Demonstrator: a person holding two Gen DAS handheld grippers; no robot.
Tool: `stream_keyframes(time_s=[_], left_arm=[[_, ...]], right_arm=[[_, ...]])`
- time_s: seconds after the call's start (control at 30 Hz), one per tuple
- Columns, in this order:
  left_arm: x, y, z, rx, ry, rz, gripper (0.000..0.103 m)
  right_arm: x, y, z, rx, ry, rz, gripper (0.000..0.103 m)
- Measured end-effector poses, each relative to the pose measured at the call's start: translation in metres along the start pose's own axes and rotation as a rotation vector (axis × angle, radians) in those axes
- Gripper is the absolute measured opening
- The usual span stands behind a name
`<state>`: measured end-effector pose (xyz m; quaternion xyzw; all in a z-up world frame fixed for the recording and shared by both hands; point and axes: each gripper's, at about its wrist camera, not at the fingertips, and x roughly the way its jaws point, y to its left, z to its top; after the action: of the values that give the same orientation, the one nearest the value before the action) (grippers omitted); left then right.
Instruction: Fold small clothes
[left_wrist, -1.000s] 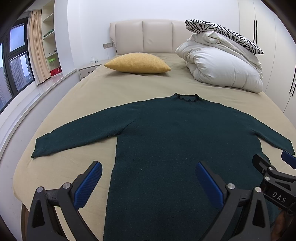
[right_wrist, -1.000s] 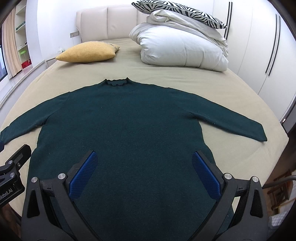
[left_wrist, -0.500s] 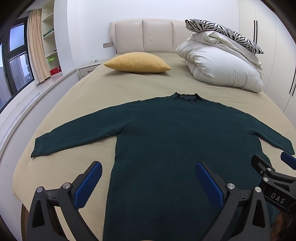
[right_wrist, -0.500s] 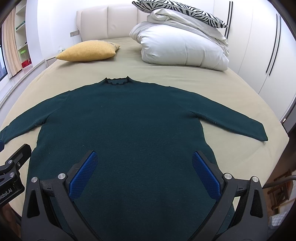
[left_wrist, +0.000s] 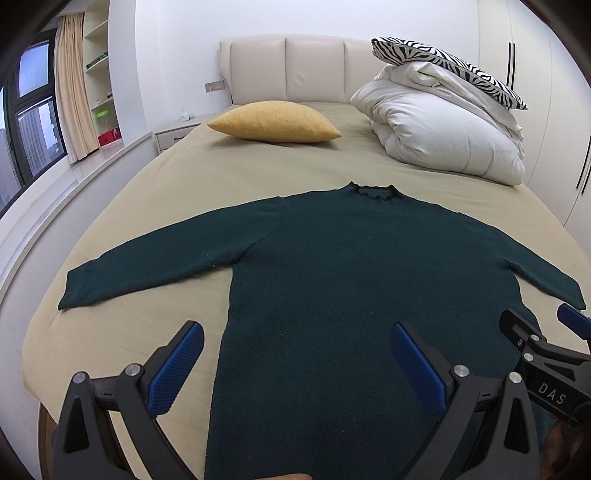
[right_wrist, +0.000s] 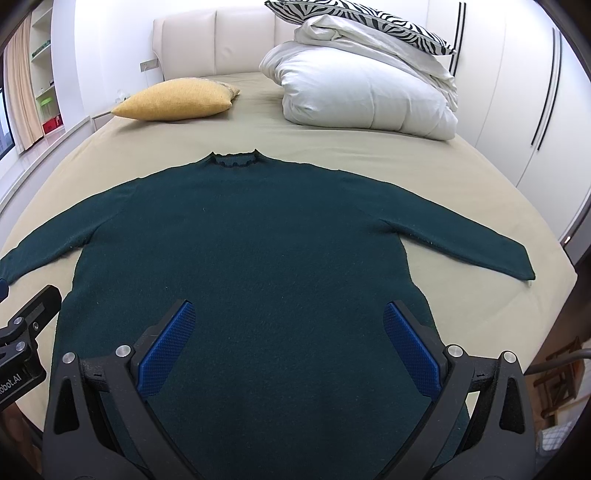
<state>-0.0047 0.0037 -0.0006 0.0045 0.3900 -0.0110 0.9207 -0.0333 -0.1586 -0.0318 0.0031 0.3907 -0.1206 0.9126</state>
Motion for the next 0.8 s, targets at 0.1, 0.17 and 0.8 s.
stream_keyframes(time_s=[0.1, 0.17, 0.8], left_arm=[[0.005, 0.019, -0.004, -0.053, 0.042, -0.073, 0.103], [0.01, 0.043, -0.009, -0.144, 0.072, -0.169, 0.103], [0.044, 0.295, -0.047, -0.755, 0.037, -0.085, 0.102]], right_arm=[[0.001, -0.001, -0.001, 0.008, 0.002, 0.009, 0.103], [0.003, -0.003, -0.002, 0.022, 0.002, 0.025, 0.103], [0.021, 0.019, 0.031, 0.115, -0.112, 0.269, 0.103]])
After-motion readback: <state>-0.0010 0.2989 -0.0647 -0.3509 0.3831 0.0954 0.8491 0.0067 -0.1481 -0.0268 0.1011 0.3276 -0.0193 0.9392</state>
